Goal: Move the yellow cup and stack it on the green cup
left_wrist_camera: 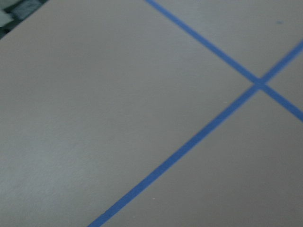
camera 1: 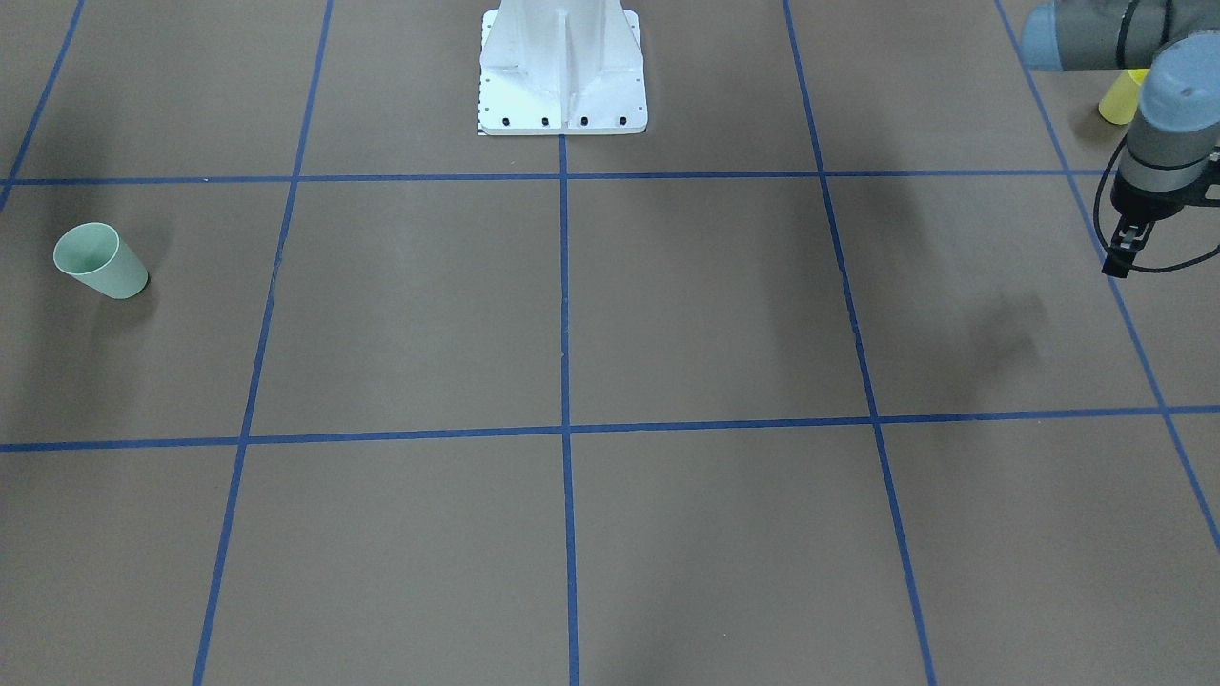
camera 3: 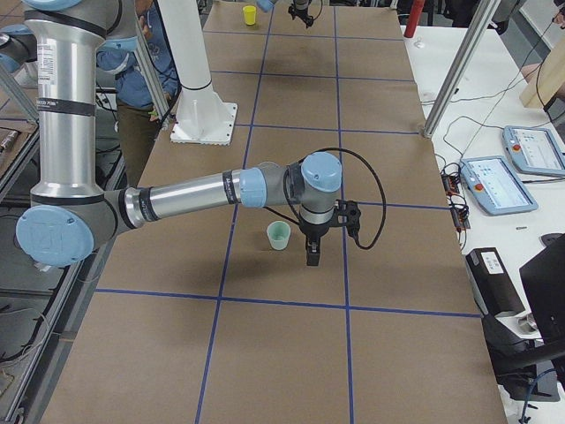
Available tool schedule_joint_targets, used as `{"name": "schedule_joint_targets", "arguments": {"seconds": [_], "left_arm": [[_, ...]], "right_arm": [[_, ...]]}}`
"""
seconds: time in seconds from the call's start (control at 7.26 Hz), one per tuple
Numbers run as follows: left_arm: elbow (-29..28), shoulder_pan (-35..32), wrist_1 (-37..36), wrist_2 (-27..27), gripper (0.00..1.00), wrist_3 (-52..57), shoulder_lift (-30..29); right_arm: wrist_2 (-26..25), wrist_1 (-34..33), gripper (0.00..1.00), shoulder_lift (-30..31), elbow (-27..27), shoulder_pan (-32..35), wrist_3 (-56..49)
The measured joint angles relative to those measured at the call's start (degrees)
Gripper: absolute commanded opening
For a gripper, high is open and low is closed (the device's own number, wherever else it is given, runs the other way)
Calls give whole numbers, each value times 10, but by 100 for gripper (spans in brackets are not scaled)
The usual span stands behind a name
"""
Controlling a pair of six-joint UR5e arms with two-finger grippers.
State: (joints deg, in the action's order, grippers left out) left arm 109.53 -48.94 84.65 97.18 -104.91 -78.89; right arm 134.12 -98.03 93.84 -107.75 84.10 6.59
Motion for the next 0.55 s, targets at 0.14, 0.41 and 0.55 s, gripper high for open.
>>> {"name": "schedule_joint_targets", "arguments": {"seconds": [0.14,0.41,0.55], "left_arm": [[15,38,-95,-14,100,-79,-2],[7,94,-220,-15,100,-211,-1],[-20,111,-244,-4,100,-261,0]], "right_arm": [[4,-1,100,1,-1,-5,0],[5,-1,100,1,-1,-13,0],[2,-1,100,-1,-2,-17,-1]]}}
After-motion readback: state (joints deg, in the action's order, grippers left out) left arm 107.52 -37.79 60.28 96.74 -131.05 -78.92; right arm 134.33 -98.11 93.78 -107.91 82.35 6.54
